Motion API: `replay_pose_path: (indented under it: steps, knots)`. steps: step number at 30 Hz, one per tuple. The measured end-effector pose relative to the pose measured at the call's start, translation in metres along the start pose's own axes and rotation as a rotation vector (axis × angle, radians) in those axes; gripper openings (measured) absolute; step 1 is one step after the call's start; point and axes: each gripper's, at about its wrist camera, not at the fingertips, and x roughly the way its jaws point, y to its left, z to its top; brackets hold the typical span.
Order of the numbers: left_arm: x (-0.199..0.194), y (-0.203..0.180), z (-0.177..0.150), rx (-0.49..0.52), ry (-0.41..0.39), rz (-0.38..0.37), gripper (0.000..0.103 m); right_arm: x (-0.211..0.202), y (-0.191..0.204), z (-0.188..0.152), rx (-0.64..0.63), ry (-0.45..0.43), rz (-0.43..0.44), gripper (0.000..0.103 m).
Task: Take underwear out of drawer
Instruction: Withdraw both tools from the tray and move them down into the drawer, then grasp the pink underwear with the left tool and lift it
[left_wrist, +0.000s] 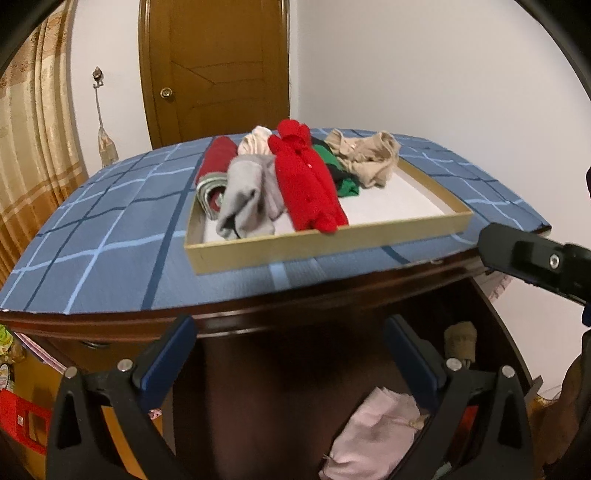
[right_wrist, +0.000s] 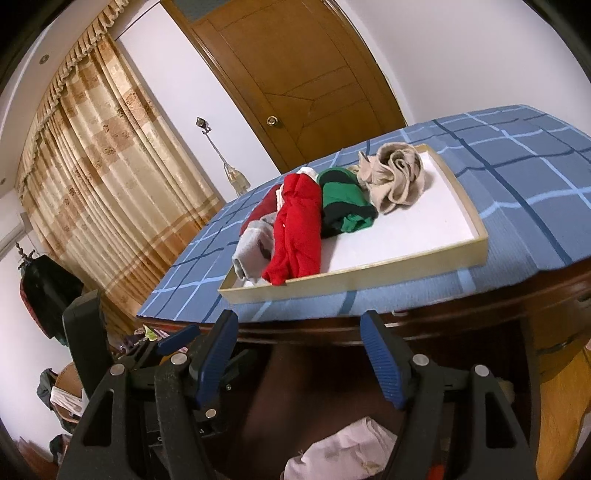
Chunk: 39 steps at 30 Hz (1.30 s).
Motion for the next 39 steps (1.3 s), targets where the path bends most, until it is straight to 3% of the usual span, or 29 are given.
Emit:
replay_pose_path:
  steps: [11, 21, 31, 34, 39]
  knots:
    - [-0.002, -0.004, -0.026, 0.029, 0.078, -0.002, 0.102, -0.022, -0.015, -0.029, -0.030, 0.033, -0.084, 0.071]
    - [0.014, -0.018, -0.056, 0.127, 0.221, -0.054, 0.102, -0.035, -0.054, -0.069, 0.035, 0.138, -0.158, 0.071]
    - [0.045, -0.044, -0.070, 0.245, 0.398, -0.164, 0.102, -0.034, -0.071, -0.089, 0.067, 0.261, -0.156, 0.071]
    - [0.060, -0.051, -0.072, 0.247, 0.474, -0.256, 0.102, -0.032, -0.075, -0.087, 0.090, 0.303, -0.150, 0.071]
    - [0.088, -0.066, -0.079, 0.286, 0.590, -0.310, 0.102, -0.030, -0.083, -0.081, 0.135, 0.337, -0.144, 0.071]
